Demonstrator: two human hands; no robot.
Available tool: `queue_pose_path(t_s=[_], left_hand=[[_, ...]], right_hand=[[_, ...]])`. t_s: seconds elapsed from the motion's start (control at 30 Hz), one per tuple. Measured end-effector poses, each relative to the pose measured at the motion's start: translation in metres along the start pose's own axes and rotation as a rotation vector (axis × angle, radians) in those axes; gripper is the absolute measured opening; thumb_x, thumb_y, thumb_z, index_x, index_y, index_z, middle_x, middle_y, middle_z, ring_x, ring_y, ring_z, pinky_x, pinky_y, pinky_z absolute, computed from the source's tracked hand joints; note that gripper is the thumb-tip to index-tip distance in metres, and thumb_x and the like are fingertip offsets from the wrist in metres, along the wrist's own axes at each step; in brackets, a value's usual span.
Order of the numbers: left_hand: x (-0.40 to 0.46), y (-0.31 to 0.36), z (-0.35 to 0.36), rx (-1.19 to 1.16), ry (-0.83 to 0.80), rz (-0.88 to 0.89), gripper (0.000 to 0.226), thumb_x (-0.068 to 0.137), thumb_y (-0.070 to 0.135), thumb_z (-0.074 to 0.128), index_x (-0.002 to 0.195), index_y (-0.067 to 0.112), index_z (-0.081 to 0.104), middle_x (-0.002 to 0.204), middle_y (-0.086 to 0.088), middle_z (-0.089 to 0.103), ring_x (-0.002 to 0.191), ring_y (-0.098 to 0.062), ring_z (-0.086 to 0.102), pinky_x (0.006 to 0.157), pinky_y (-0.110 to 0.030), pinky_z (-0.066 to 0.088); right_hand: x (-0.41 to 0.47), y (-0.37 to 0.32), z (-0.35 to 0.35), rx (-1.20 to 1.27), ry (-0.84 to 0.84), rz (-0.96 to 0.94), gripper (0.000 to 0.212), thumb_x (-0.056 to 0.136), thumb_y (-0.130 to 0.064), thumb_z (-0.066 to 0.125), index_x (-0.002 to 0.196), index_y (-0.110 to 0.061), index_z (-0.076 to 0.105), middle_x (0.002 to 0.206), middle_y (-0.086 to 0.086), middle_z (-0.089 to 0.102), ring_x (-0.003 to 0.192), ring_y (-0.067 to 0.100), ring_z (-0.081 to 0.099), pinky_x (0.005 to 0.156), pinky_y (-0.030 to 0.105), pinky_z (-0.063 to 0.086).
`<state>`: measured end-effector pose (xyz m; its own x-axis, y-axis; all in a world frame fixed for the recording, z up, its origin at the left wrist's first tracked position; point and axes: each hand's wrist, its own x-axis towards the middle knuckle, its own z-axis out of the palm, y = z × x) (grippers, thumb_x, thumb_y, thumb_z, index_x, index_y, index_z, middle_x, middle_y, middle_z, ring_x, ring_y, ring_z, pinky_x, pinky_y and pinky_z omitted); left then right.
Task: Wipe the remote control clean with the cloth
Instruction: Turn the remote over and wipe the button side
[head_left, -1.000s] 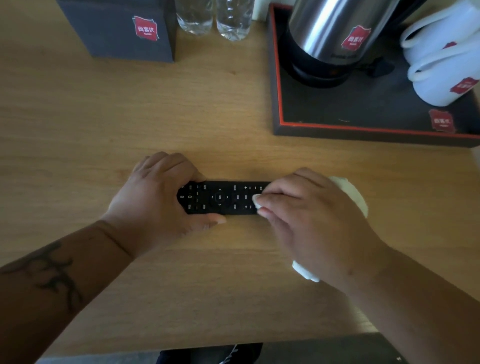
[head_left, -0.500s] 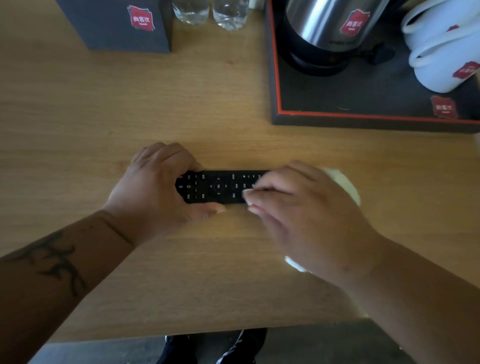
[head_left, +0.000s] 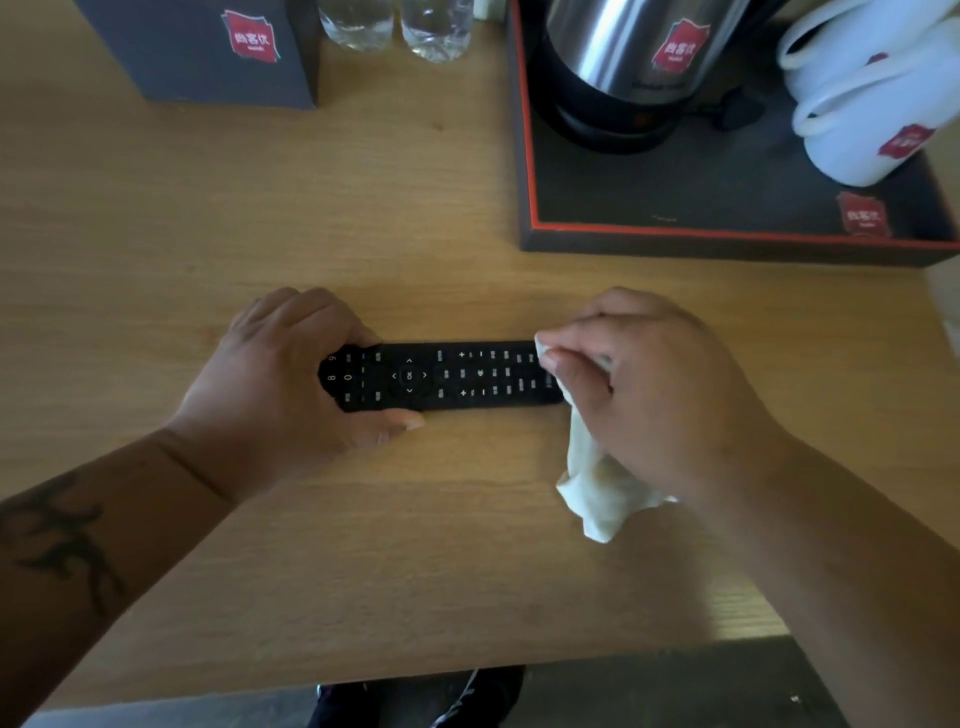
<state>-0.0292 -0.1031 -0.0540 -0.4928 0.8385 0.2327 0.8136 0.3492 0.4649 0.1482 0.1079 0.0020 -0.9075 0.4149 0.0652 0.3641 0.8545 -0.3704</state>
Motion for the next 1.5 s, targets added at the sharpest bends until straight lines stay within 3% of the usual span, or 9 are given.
queue_pose_path(t_s=[0.13, 0.3, 0.5, 0.73, 0.83, 1.0, 1.17, 1.3, 1.5], left_hand=[[0.000, 0.001, -0.001, -0.008, 0.003, -0.005, 0.062, 0.061, 0.070, 0.067, 0.089, 0.015, 0.063, 0.087, 0.005, 0.056, 0.082, -0.020, 0.054, 0.079, -0.040, 0.046], [0.001, 0.000, 0.000, -0.022, 0.003, -0.001, 0.059, 0.062, 0.070, 0.068, 0.089, 0.017, 0.062, 0.087, 0.010, 0.052, 0.082, -0.014, 0.049, 0.080, -0.036, 0.043], [0.000, -0.001, 0.001, -0.008, 0.021, 0.024, 0.066, 0.062, 0.073, 0.065, 0.087, 0.012, 0.063, 0.083, 0.004, 0.056, 0.079, -0.016, 0.049, 0.076, -0.031, 0.037], [0.000, 0.001, -0.001, -0.027, 0.000, -0.014, 0.061, 0.061, 0.070, 0.067, 0.089, 0.017, 0.062, 0.087, 0.009, 0.055, 0.084, -0.014, 0.051, 0.078, -0.032, 0.040], [0.000, 0.001, -0.002, -0.019, 0.002, -0.018, 0.060, 0.060, 0.070, 0.067, 0.089, 0.017, 0.062, 0.087, 0.009, 0.055, 0.084, -0.014, 0.051, 0.078, -0.031, 0.038], [0.001, 0.001, -0.001, -0.021, 0.000, -0.011, 0.061, 0.060, 0.069, 0.067, 0.088, 0.014, 0.063, 0.086, 0.007, 0.057, 0.081, -0.015, 0.051, 0.077, -0.031, 0.038], [0.001, 0.001, -0.003, -0.036, -0.010, -0.016, 0.058, 0.061, 0.069, 0.068, 0.089, 0.019, 0.061, 0.088, 0.009, 0.055, 0.083, -0.016, 0.053, 0.078, -0.034, 0.042], [0.000, 0.002, -0.002, -0.041, -0.006, -0.020, 0.057, 0.061, 0.070, 0.068, 0.089, 0.020, 0.061, 0.088, 0.010, 0.055, 0.084, -0.015, 0.053, 0.079, -0.035, 0.044], [-0.001, -0.002, 0.001, -0.030, 0.035, 0.006, 0.063, 0.061, 0.072, 0.069, 0.088, 0.015, 0.063, 0.085, 0.005, 0.058, 0.081, -0.015, 0.051, 0.077, -0.032, 0.040]], right_hand=[[-0.022, -0.004, 0.001, -0.059, -0.035, -0.012, 0.020, 0.091, -0.033, 0.064, 0.107, -0.028, 0.076, 0.087, -0.012, 0.060, 0.079, 0.006, 0.052, 0.069, 0.022, 0.040], [-0.033, -0.008, -0.008, -0.030, -0.011, -0.029, 0.019, 0.090, -0.032, 0.065, 0.104, -0.027, 0.077, 0.088, -0.014, 0.064, 0.083, 0.007, 0.057, 0.072, 0.022, 0.045], [-0.019, -0.069, 0.028, -0.046, -0.088, -0.223, 0.011, 0.089, -0.029, 0.068, 0.091, -0.025, 0.078, 0.084, -0.009, 0.064, 0.079, 0.012, 0.056, 0.063, 0.028, 0.047], [-0.029, -0.039, 0.015, -0.041, -0.036, -0.035, 0.020, 0.092, -0.033, 0.060, 0.100, -0.027, 0.077, 0.089, -0.011, 0.062, 0.083, 0.010, 0.059, 0.068, 0.030, 0.054], [-0.023, -0.051, 0.018, -0.002, -0.037, -0.051, 0.019, 0.092, -0.032, 0.061, 0.099, -0.025, 0.077, 0.090, -0.011, 0.063, 0.085, 0.008, 0.058, 0.073, 0.023, 0.048], [-0.017, -0.060, 0.030, 0.015, -0.056, -0.106, 0.017, 0.091, -0.031, 0.063, 0.100, -0.025, 0.077, 0.089, -0.010, 0.063, 0.086, 0.009, 0.058, 0.071, 0.028, 0.051], [-0.031, -0.032, 0.010, -0.050, -0.059, 0.008, 0.019, 0.089, -0.034, 0.064, 0.102, -0.029, 0.077, 0.086, -0.012, 0.063, 0.078, 0.003, 0.054, 0.067, 0.012, 0.036], [-0.028, -0.041, 0.004, 0.012, -0.054, 0.055, 0.018, 0.089, -0.034, 0.064, 0.101, -0.029, 0.078, 0.090, -0.014, 0.067, 0.080, 0.002, 0.057, 0.071, 0.009, 0.036], [0.005, -0.077, 0.030, 0.012, -0.056, -0.011, 0.016, 0.089, -0.029, 0.067, 0.100, -0.025, 0.078, 0.094, -0.009, 0.068, 0.087, 0.015, 0.062, 0.071, 0.029, 0.051]])
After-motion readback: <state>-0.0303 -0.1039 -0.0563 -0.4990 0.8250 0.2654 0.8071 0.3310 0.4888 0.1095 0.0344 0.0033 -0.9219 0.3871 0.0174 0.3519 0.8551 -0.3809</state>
